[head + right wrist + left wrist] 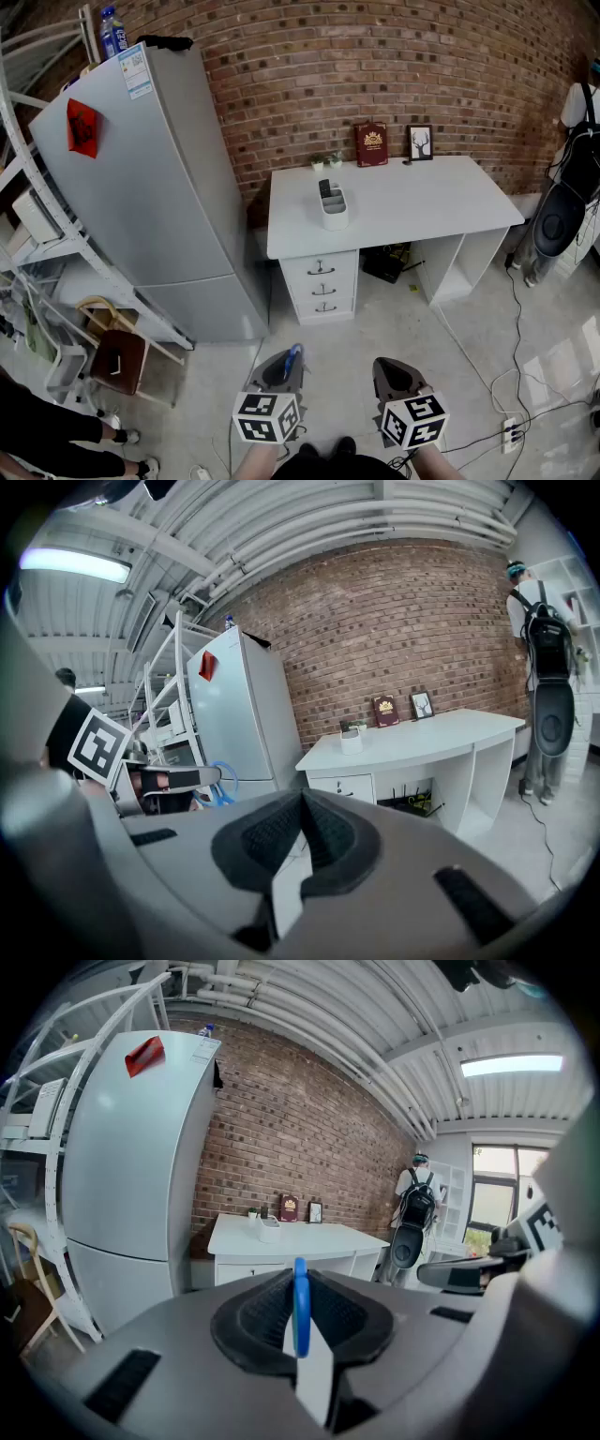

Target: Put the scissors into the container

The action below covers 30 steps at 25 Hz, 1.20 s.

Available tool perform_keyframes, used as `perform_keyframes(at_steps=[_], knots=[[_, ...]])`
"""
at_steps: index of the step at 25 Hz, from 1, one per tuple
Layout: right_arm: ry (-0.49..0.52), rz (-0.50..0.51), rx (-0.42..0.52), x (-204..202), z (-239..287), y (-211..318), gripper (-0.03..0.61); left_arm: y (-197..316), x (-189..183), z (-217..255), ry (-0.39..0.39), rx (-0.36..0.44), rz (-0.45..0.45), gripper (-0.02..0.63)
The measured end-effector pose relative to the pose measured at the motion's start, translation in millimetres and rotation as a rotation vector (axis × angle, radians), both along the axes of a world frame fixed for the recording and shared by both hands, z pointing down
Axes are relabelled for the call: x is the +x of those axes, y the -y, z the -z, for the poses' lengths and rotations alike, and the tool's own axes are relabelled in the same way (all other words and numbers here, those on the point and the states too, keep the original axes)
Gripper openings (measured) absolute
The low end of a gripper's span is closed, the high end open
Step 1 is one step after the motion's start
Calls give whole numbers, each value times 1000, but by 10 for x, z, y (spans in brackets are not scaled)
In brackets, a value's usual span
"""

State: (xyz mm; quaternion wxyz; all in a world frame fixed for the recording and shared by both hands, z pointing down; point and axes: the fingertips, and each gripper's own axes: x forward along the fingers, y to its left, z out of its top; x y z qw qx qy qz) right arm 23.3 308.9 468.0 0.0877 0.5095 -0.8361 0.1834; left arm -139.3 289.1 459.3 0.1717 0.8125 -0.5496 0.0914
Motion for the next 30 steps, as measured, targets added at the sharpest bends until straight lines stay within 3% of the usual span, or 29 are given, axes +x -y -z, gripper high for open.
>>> perform_keyframes(at_steps=[18, 30], knots=[[8, -35, 26, 197, -14, 145, 0, 114, 128, -43, 2, -7, 7, 44], [1, -61, -7, 229, -121, 581, 3, 608, 128, -58, -2, -14, -9, 44]])
